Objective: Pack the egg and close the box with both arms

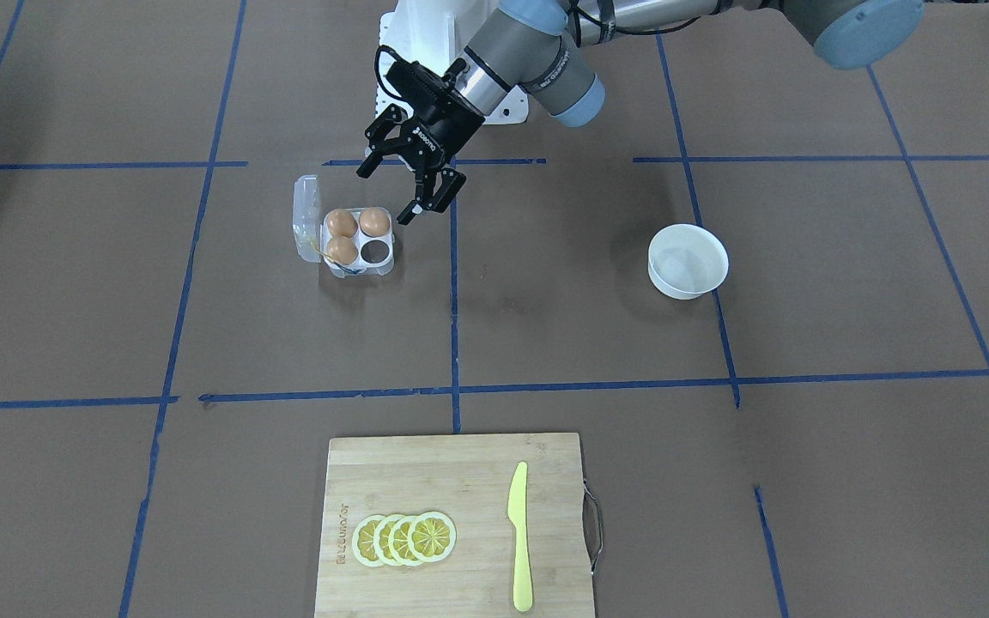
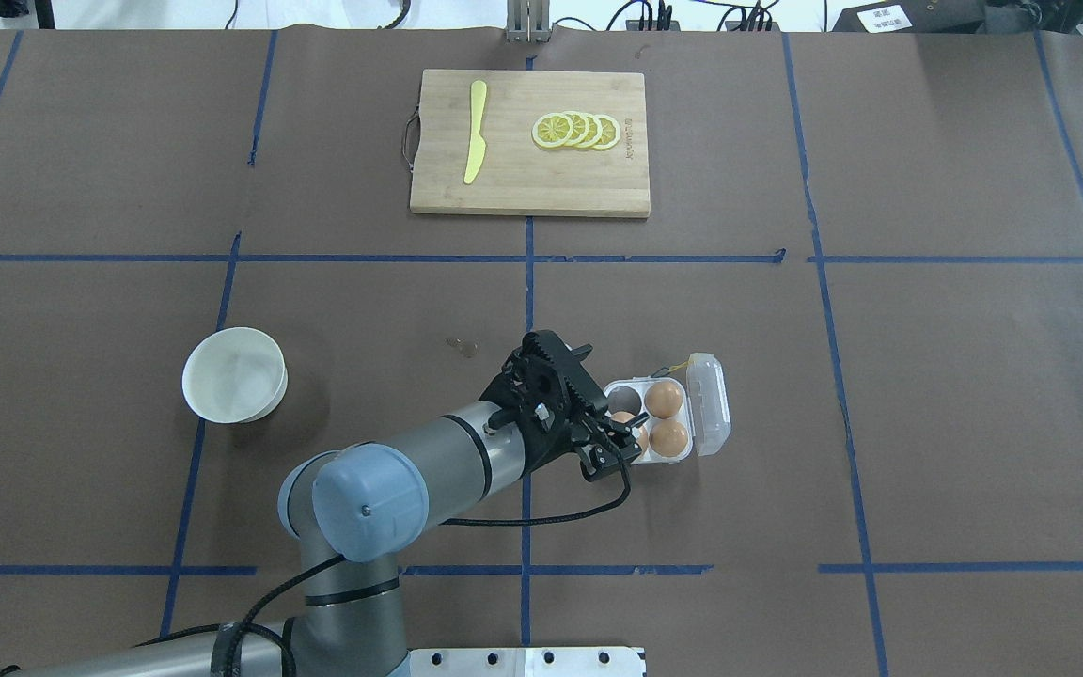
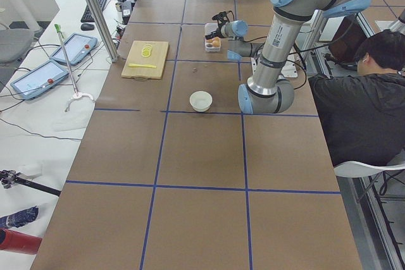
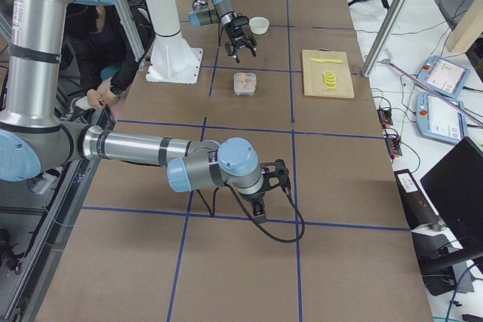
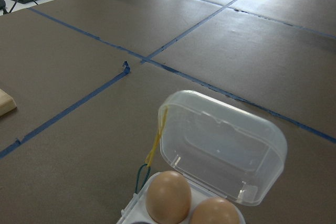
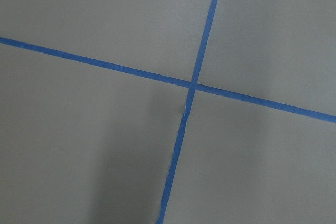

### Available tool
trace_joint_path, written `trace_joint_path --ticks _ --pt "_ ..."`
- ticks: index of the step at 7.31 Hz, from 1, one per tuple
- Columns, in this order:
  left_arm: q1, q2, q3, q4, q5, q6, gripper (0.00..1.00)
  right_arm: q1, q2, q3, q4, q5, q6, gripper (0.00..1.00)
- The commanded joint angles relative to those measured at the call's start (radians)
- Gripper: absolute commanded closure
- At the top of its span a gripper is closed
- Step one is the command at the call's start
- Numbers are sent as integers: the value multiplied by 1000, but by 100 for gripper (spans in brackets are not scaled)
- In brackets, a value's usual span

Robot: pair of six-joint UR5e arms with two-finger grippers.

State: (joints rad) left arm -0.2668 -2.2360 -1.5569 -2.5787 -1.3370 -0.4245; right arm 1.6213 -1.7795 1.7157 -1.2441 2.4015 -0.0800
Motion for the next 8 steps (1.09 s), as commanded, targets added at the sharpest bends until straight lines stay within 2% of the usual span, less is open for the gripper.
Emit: trace_joint_path --ticks 1,2,3,4,5,6,7,8 --pt "-130 28 -41 50 -245 3 0 0 0 -1 0 1 0 0" --pt "-190 54 -122 219 -349 -3 0 0 0 -1 0 2 0 0" --pt "-243 56 -208 452 -416 -4 0 0 -1 -1 0 2 0 0" --pt "-305 56 -289 670 -451 -2 0 0 -1 1 0 2 0 0" --pt "-392 59 -332 812 -487 0 0 0 -1 1 0 2 2 0" --pt "-531 96 -363 900 -529 6 0 0 0 -1 0 1 0 0" --pt "-645 184 -389 916 -598 10 0 0 0 -7 0 2 0 0" --pt "-705 260 -376 966 -641 10 0 0 -1 -7 -2 2 2 0"
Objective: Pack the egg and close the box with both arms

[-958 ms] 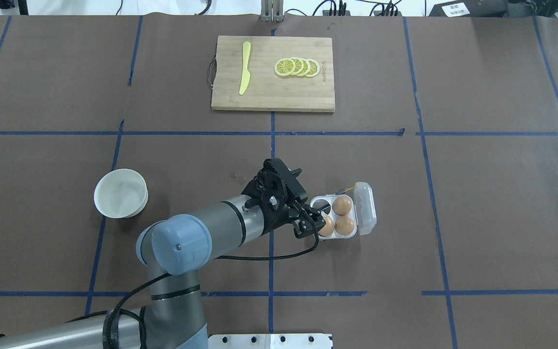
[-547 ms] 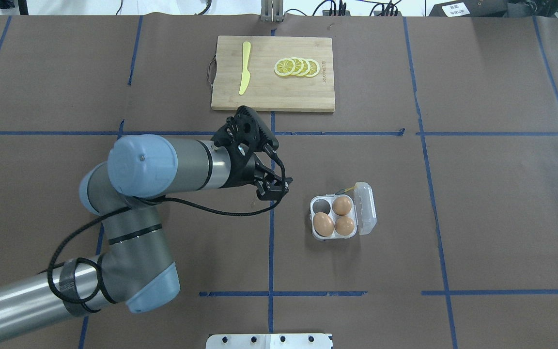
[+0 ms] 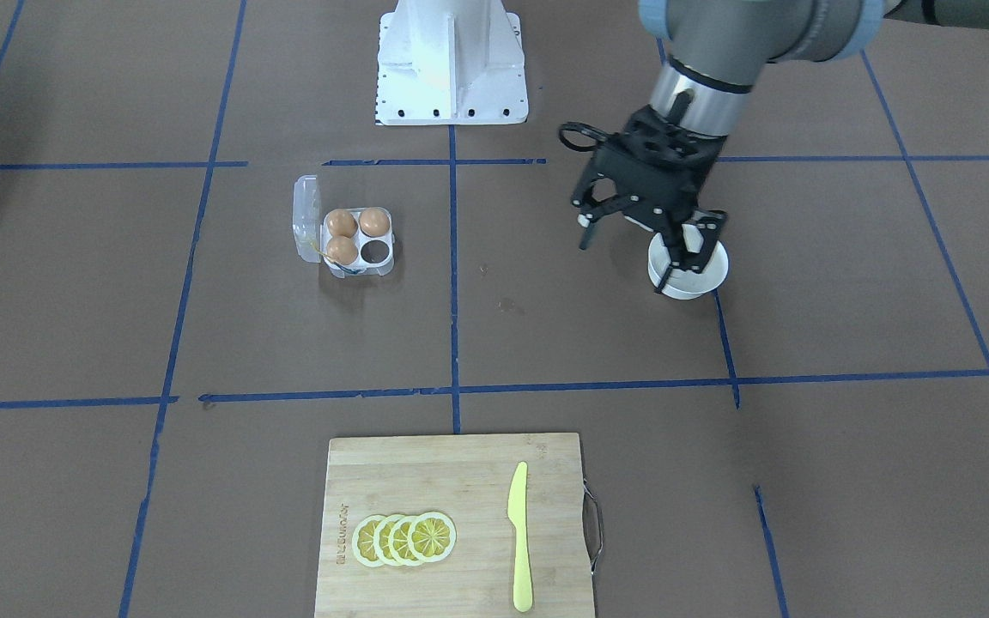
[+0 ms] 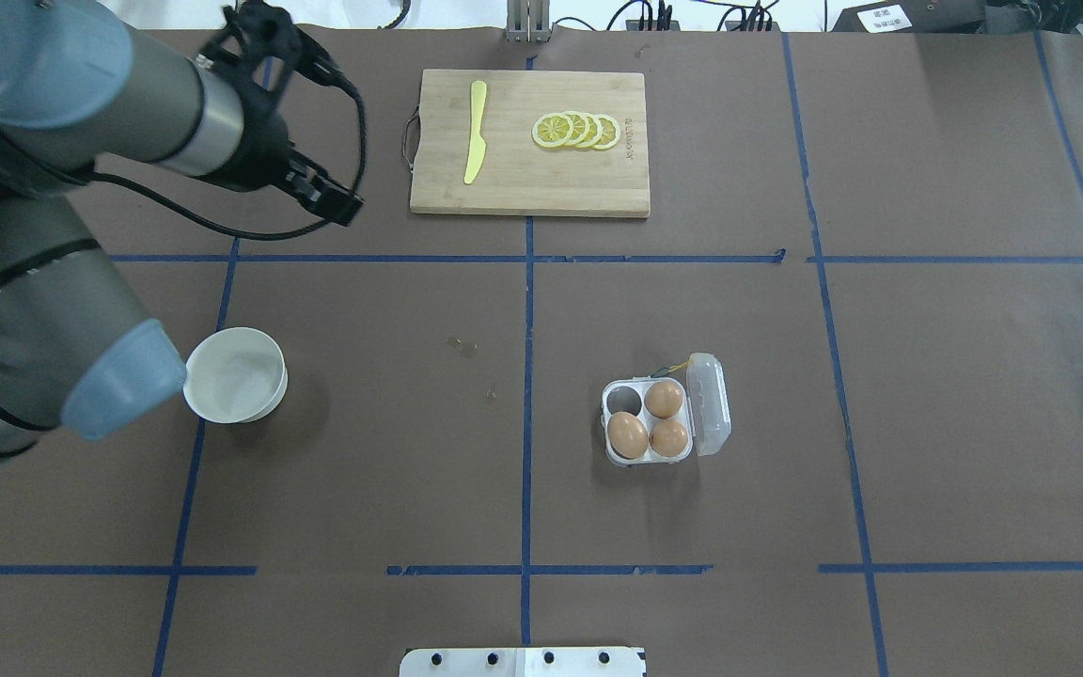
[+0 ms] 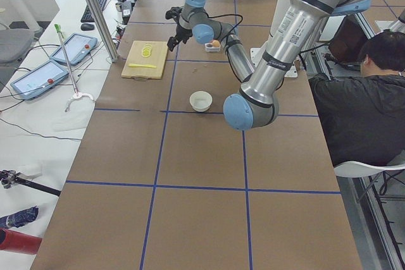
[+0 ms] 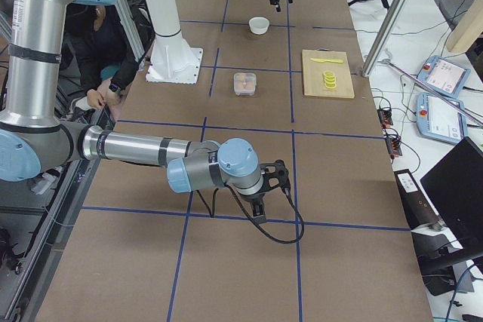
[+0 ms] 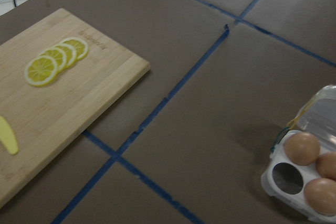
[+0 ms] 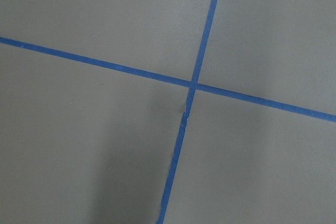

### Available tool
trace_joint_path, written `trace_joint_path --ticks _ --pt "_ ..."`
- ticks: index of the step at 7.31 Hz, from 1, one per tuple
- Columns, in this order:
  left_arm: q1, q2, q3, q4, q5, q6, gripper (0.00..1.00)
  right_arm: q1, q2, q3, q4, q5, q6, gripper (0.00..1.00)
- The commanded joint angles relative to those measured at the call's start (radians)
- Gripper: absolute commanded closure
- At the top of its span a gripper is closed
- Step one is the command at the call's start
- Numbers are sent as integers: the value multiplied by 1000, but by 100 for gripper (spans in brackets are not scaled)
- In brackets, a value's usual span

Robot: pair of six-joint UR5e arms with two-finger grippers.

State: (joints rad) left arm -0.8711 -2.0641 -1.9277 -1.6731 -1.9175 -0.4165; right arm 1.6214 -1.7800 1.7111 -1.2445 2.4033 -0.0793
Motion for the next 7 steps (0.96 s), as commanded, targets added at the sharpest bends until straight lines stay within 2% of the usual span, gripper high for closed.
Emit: trace_joint_path --ticks 1,2,3,4,5,6,7 --pt "-148 128 31 204 -108 2 0 -2 1 -8 0 0 0 0" --pt "-284 131 80 278 -198 4 0 -2 2 -13 -1 2 0 0" --pt "-366 187 79 288 -210 7 0 -2 2 -25 2 6 -7 0" --pt "-426 237 87 289 -212 159 0 -2 10 -22 0 14 -5 0" --pt "-524 301 140 283 -248 374 0 -2 13 -19 -1 14 1 0" --pt "-578 371 192 271 -318 419 0 -2 13 -18 0 14 3 0" --pt "-657 466 197 186 -339 436 0 -6 17 -13 -1 13 24 0"
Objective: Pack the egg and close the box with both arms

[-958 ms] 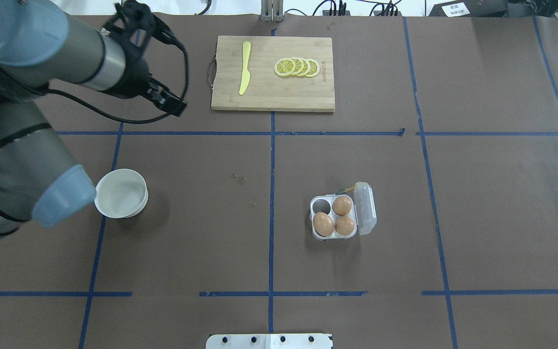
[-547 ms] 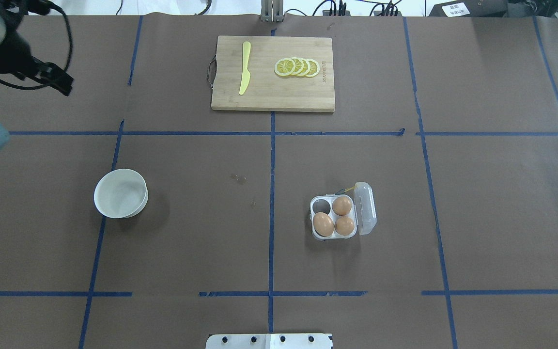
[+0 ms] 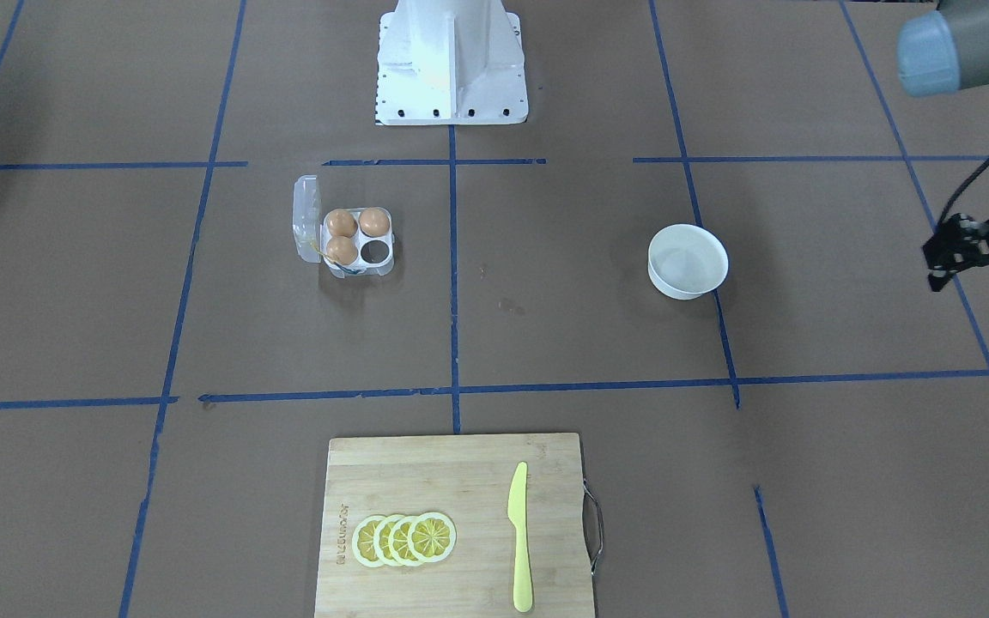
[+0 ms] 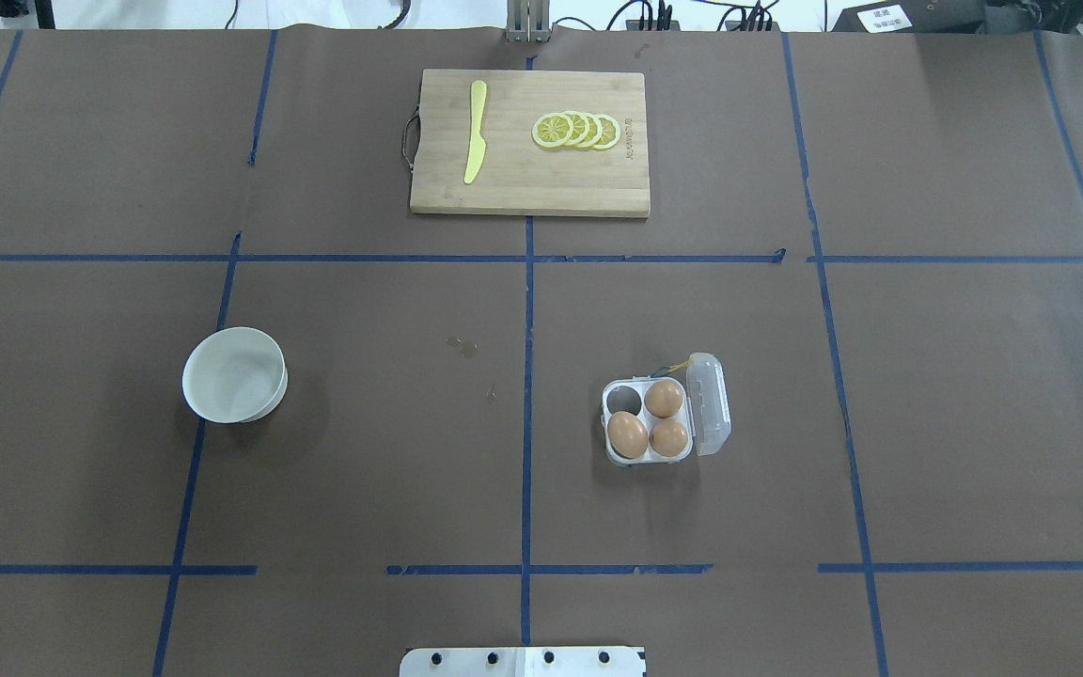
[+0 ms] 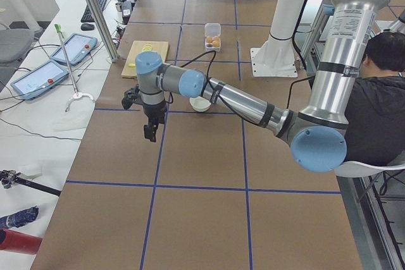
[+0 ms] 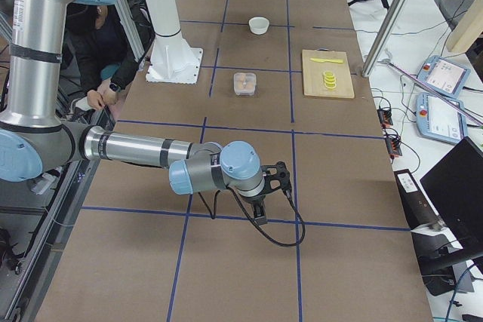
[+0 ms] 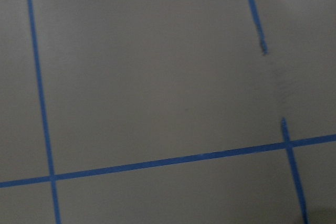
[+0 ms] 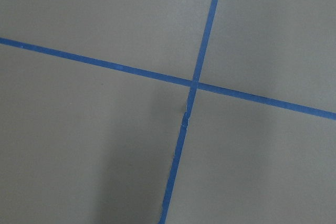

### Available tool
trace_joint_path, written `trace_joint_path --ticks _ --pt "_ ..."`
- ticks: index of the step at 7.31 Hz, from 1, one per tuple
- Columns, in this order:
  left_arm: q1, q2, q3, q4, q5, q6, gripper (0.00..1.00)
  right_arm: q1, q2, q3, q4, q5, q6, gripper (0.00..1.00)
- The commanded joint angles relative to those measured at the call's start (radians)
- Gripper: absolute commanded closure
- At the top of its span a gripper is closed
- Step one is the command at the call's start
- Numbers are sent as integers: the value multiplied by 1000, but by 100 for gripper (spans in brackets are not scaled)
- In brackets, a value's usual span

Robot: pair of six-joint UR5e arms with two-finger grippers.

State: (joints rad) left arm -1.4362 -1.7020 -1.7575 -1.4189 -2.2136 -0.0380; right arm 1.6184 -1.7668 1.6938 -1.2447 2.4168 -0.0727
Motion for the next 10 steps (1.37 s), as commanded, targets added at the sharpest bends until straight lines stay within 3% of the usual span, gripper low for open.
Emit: trace_joint_path --ticks 1,2,5,7,10 --pt "-127 202 36 -159 -102 61 0 -46 10 29 -1 -4 92 0" --pt "-139 238 41 -184 -165 55 0 -105 15 56 -5 -8 150 0" --pt "-176 239 33 -161 -167 49 0 -376 111 150 -111 -37 424 0" --pt "-176 234 27 -164 -166 50 0 -621 113 256 -92 -225 777 0" --pt "-176 220 24 -167 -163 50 0 -852 226 254 33 -338 1110 0"
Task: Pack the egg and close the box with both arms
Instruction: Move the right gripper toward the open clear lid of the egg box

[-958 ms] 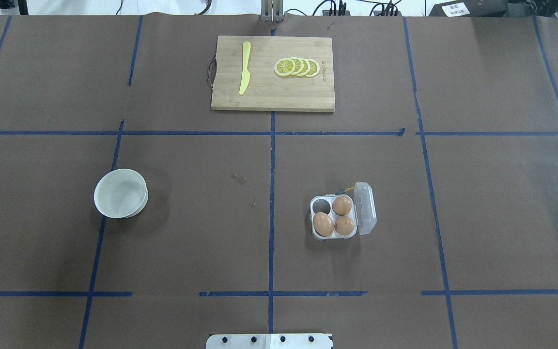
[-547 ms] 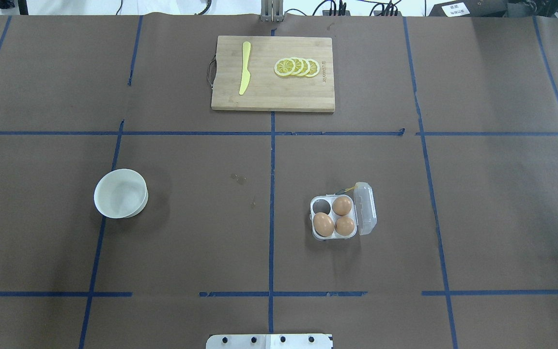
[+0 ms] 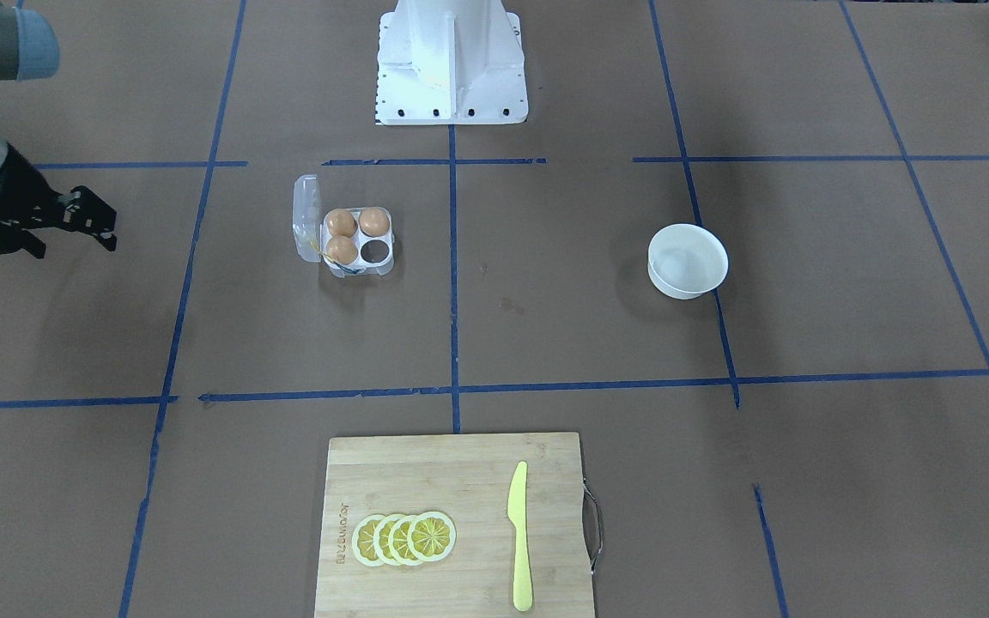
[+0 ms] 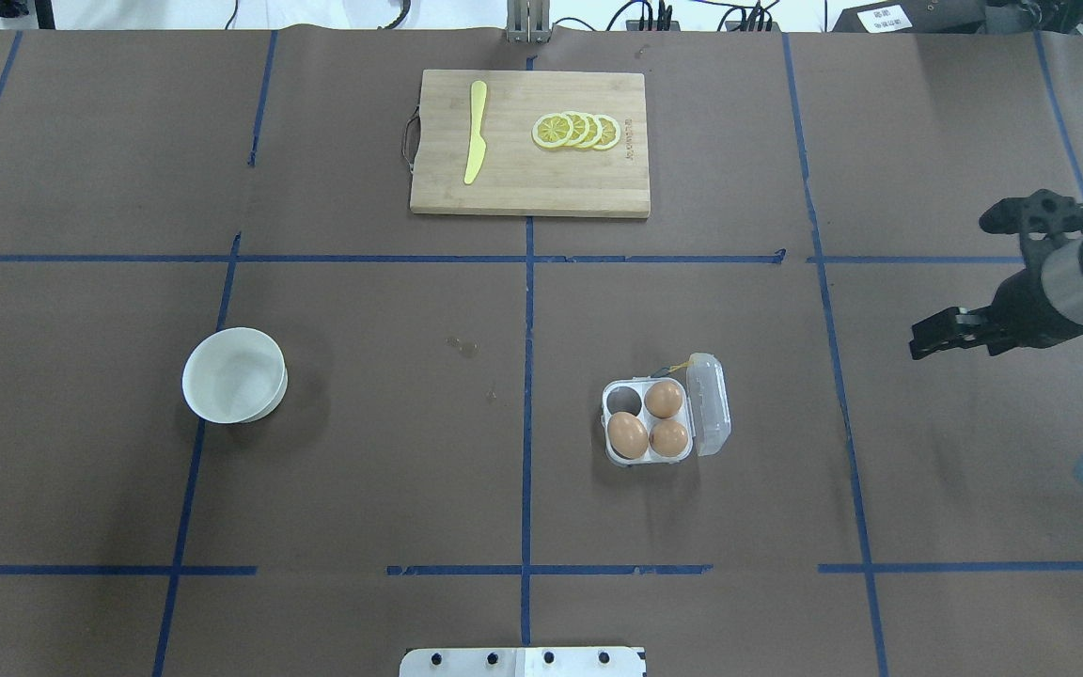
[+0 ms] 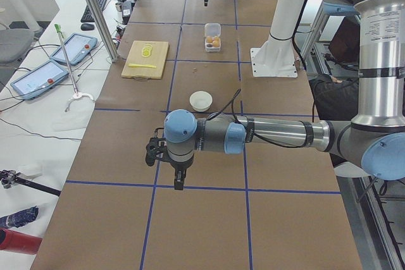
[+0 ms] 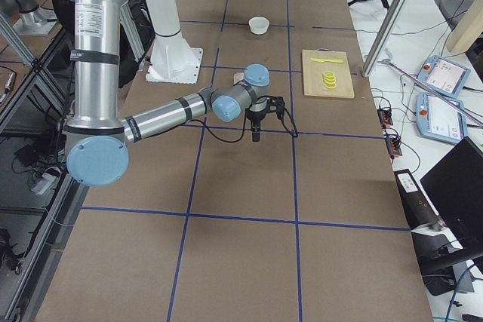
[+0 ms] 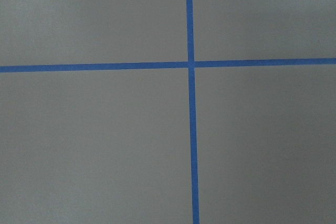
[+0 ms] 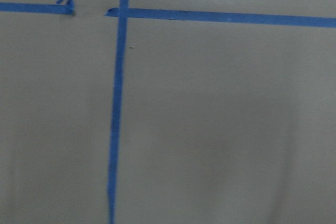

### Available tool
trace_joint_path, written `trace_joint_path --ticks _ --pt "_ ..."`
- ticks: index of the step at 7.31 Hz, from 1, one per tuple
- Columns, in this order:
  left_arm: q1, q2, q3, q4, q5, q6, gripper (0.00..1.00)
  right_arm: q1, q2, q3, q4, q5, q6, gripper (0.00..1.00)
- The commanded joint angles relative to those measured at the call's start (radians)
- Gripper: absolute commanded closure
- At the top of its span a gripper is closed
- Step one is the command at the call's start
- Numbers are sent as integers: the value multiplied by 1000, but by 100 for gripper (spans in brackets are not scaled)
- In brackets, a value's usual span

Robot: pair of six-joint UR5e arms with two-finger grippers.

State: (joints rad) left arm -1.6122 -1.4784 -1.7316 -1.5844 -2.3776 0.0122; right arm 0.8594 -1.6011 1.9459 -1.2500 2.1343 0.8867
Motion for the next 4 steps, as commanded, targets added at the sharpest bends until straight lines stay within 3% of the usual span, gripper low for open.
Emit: trace_joint_path --ticks 1,3,4 --pt "0 -3 -2 -5 -2 2 0 -152 134 -4 35 -65 214 0" --pt "0 -6 -12 -6 0 3 0 -280 260 -8 24 -178 383 0" --pt "0 -10 -11 -6 0 3 0 -308 355 -10 -38 -186 447 0"
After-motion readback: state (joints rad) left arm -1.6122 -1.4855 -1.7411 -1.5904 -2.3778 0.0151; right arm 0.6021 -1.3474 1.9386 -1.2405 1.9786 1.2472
